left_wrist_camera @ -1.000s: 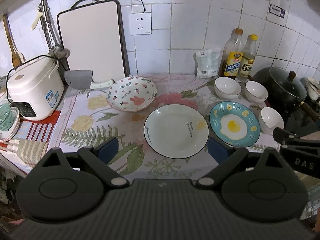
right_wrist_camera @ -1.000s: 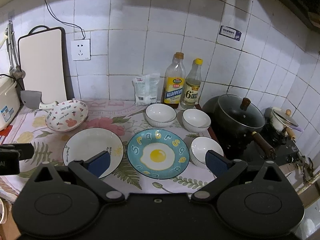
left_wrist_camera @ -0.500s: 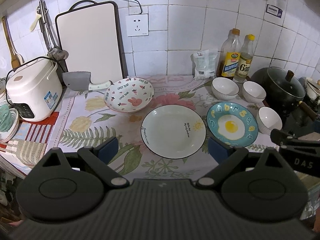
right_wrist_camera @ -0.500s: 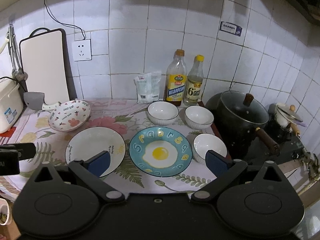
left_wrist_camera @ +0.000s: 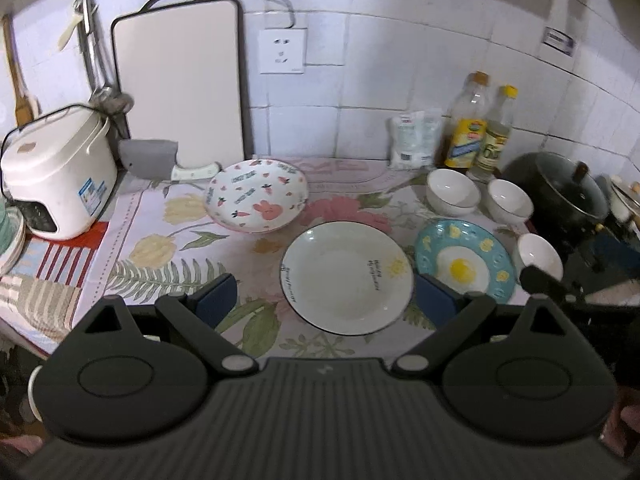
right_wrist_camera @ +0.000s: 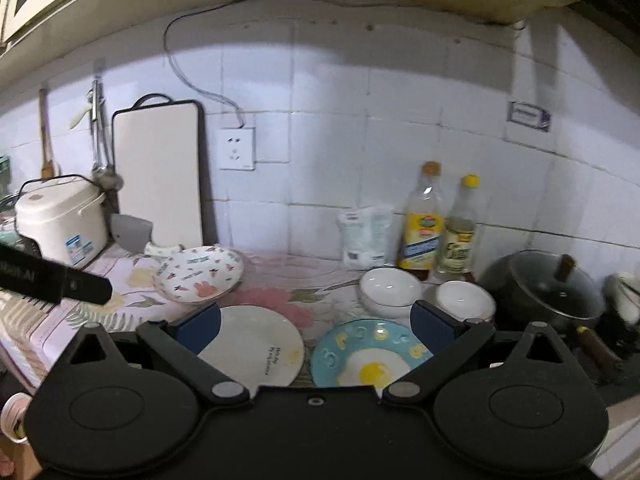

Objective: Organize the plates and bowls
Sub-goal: 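Reach both grippers to the white rimmed plate and close on its rim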

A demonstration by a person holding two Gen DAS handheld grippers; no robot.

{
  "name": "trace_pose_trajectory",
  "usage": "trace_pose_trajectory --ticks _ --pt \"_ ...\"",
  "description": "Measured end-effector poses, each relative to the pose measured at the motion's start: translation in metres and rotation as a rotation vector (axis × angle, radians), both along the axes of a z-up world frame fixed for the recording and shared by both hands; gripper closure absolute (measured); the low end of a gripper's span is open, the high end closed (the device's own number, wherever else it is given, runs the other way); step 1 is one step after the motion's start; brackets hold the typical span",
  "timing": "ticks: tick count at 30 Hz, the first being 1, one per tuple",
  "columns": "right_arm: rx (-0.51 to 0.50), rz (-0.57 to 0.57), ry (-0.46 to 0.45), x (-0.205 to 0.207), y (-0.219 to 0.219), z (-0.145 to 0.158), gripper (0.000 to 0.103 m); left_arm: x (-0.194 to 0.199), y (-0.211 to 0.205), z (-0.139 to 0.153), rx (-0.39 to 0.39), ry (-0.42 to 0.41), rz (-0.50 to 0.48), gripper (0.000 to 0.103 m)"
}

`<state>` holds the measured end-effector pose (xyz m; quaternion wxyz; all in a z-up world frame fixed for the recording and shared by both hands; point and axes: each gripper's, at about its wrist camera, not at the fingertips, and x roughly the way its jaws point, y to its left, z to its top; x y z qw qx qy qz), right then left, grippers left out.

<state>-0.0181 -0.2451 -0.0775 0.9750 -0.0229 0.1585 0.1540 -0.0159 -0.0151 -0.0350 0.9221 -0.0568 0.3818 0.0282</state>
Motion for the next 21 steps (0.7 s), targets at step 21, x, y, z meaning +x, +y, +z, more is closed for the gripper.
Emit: trace_pose_trajectory --ticks 21 --pt "0.206 0.096 0.347 0.121 0.060 -0.160 0.016 0.121 0.050 -0.199 -0.101 0.188 -0.049 0.026"
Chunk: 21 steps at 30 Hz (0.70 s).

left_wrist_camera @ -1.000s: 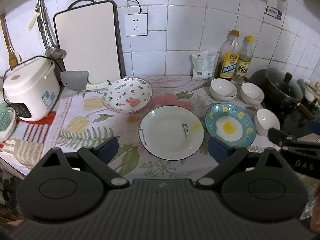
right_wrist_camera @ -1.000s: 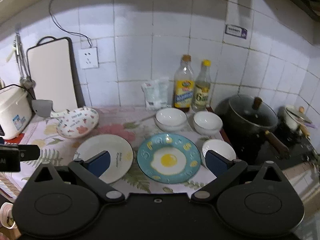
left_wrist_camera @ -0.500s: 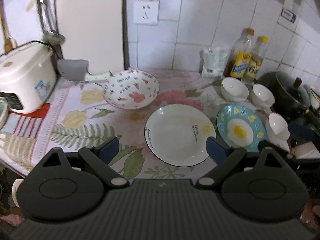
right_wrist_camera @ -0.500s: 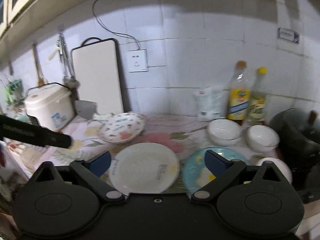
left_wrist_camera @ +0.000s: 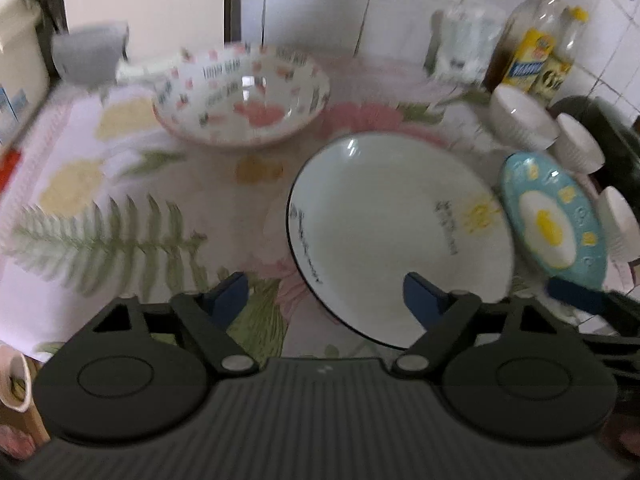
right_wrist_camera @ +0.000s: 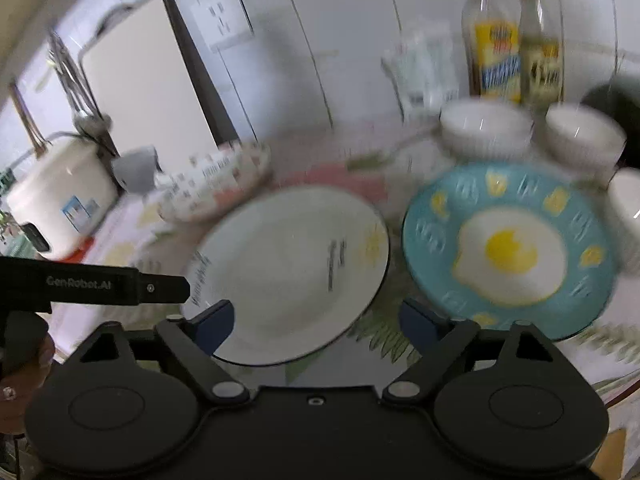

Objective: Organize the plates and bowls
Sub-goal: 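Reach both grippers to the white rimmed plate and close on its rim, then lift the white plate with both grippers, set it down nearer the wall, open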

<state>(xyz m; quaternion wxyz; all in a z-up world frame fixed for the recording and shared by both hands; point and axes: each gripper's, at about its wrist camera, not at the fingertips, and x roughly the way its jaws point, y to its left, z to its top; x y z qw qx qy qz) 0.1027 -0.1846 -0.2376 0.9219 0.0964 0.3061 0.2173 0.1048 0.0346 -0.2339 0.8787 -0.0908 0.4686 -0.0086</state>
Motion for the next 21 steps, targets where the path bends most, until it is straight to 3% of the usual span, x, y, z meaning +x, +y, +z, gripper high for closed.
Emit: trace_pose_trajectory --ticks 4,6,11,14,15,19,21 --pt "0.031 -0.013 0.073 0.022 0.014 -0.025 0.036 0.016 0.007 -0.028 -0.049 0.042 0.024 0.039" --pt "0.041 -0.047 0.074 0.025 0.018 -0.025 0.036 0.021 0.010 -0.033 -0.065 0.043 0.030 0.048" --pt "0.026 -0.092 0.088 0.034 0.020 -0.030 0.051 0.027 0.009 -0.038 -0.081 0.029 0.023 0.065" --pt "0.014 -0.105 0.073 0.038 0.021 -0.030 0.058 0.028 0.005 -0.039 -0.060 0.007 0.005 0.069" --pt "-0.007 -0.116 0.069 0.038 0.020 -0.030 0.071 0.028 0.004 -0.040 -0.054 0.000 -0.004 0.070" --pt "0.022 -0.095 0.071 0.038 0.009 -0.030 0.077 0.027 0.001 -0.039 -0.023 -0.026 -0.023 0.070" --pt "-0.020 -0.071 0.030 0.035 0.013 -0.027 0.077 0.026 0.003 -0.038 -0.024 -0.041 -0.026 0.070"
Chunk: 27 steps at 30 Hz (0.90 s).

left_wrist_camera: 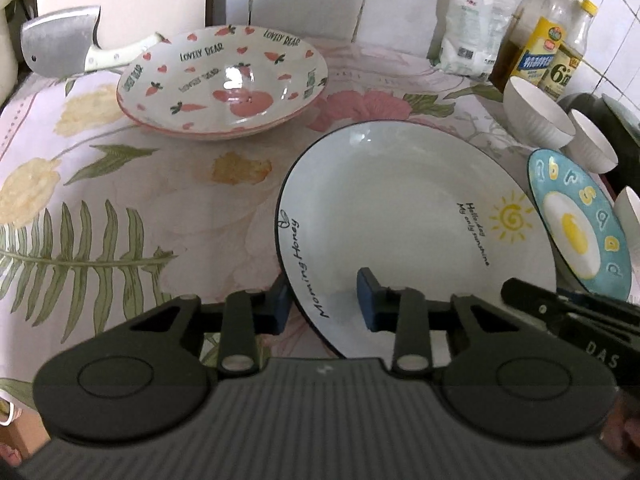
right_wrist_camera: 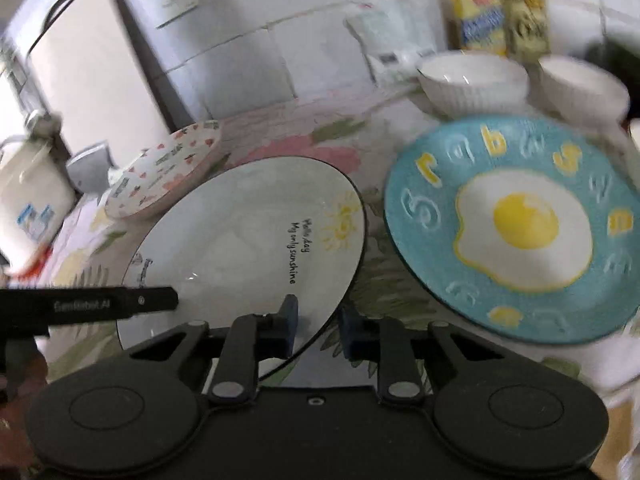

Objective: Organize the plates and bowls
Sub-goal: 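Lift the white plate with both grippers, set it down nearer the wall, open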

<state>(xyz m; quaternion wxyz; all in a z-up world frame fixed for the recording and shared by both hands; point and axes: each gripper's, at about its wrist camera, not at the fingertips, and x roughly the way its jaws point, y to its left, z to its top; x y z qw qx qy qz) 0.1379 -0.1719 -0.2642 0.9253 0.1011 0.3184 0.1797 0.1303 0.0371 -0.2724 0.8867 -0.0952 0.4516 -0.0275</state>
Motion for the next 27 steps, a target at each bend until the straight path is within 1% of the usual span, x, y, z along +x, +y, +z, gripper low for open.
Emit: trace_pose_trajectory --ticks 1,4,9,13,17,20,22,24,27 --pt "-0.011 0.010 -0.022 -0.002 0.001 0.003 0.077 0.001 0.001 0.001 -0.004 -0.001 -0.002 0.070" --pt "0.003 0.012 -0.020 0.001 -0.002 0.007 0.077 0.004 0.001 0.003 -0.002 -0.006 -0.009 0.070" --pt "-0.001 -0.002 -0.060 0.005 -0.004 0.018 0.077 0.010 -0.009 0.020 0.043 -0.081 -0.028 0.070" --pt "0.003 -0.014 -0.094 0.018 -0.008 0.036 0.076 0.034 -0.008 0.032 0.017 -0.106 -0.023 0.070" --pt "-0.014 -0.010 -0.123 0.040 -0.009 0.048 0.076 0.059 -0.015 0.039 0.036 -0.148 -0.028 0.070" --pt "0.001 -0.009 -0.126 0.061 -0.015 0.049 0.076 0.080 -0.020 0.041 0.048 -0.166 -0.028 0.070" --pt "0.007 -0.018 -0.123 0.075 -0.017 0.048 0.075 0.095 -0.023 0.038 0.050 -0.165 -0.027 0.070" --pt "-0.015 -0.017 -0.122 0.089 -0.017 0.048 0.075 0.111 -0.023 0.032 0.021 -0.144 -0.015 0.070" --pt "-0.049 -0.006 -0.125 0.107 -0.019 0.048 0.075 0.127 -0.029 0.027 0.004 -0.127 -0.010 0.070"
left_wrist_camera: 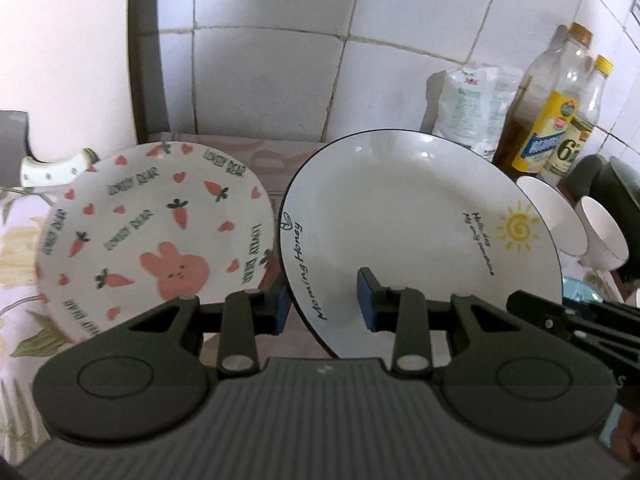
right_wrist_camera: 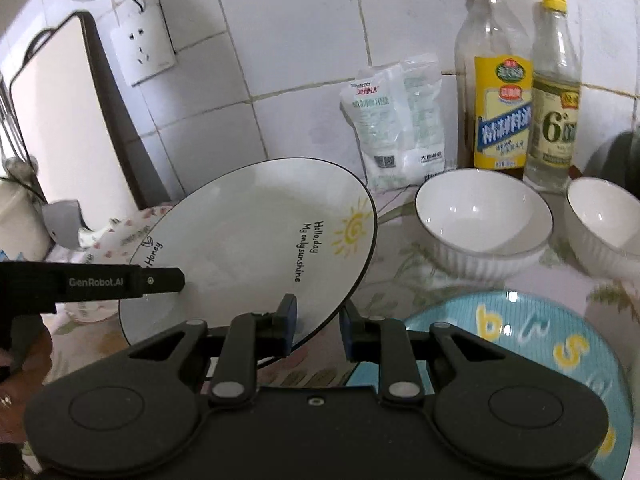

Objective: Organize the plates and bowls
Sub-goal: 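Lift the white plate with both grippers, set it down nearer the wall, open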

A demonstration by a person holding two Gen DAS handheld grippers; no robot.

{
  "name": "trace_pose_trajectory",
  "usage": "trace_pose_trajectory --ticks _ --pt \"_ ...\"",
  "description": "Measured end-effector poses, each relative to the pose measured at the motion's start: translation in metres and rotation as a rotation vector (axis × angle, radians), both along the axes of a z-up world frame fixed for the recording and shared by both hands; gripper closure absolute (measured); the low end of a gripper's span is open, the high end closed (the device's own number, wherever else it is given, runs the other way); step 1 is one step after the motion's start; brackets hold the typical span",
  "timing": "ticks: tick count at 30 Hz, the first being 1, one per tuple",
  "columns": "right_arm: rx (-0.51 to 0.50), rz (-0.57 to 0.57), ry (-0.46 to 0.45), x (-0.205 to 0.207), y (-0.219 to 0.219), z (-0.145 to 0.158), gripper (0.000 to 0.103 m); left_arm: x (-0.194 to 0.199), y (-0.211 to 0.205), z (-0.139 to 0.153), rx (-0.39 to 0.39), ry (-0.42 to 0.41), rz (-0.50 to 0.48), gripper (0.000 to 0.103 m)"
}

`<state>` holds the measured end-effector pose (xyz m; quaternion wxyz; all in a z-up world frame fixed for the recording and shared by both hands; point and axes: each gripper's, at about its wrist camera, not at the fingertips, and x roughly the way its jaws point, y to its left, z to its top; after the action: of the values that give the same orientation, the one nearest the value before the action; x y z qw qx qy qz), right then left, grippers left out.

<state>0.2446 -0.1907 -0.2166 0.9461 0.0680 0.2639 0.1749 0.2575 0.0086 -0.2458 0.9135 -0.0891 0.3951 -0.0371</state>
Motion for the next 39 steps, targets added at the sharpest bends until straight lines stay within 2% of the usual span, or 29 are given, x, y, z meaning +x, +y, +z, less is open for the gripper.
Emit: trace_pose_trajectory --ticks 5,11,16,19,23,26,29,30,32,33,39 --pt "-0.044 0.033 0.022 0.024 -0.009 0.002 0.075 0.013 -0.008 -0.008 -0.037 0.041 0.008 0.070" --pt "-0.054 0.063 0.045 0.036 -0.011 -0.004 0.075 0.015 -0.015 -0.012 -0.002 0.065 0.041 0.070" --pt "-0.100 0.048 0.059 0.057 -0.008 -0.005 0.075 0.020 -0.016 -0.021 -0.024 0.104 0.051 0.070" --pt "-0.163 0.055 0.050 0.062 -0.001 -0.006 0.075 0.019 -0.020 -0.022 0.000 0.101 0.054 0.070" --pt "-0.205 0.061 0.079 0.061 0.001 -0.008 0.075 0.021 -0.022 -0.022 0.010 0.178 0.065 0.070" --pt "-0.236 0.025 0.090 0.056 0.000 -0.008 0.075 0.016 -0.020 -0.013 -0.017 0.197 0.066 0.062" --pt "-0.181 0.025 0.075 0.043 -0.010 0.003 0.069 0.008 -0.023 0.000 -0.011 0.210 0.052 0.054" --pt "-0.174 0.042 0.070 0.038 -0.013 0.008 0.064 0.004 -0.024 0.005 -0.008 0.213 0.042 0.052" --pt "-0.162 0.046 0.051 0.024 -0.017 0.020 0.062 -0.004 -0.026 0.015 0.008 0.210 0.021 0.050" --pt "-0.154 0.079 0.083 0.019 -0.018 0.025 0.060 -0.008 -0.027 0.020 0.009 0.206 0.008 0.048" --pt "-0.197 0.131 0.043 -0.024 -0.028 0.056 0.039 -0.038 -0.037 0.054 0.050 0.175 -0.086 0.038"
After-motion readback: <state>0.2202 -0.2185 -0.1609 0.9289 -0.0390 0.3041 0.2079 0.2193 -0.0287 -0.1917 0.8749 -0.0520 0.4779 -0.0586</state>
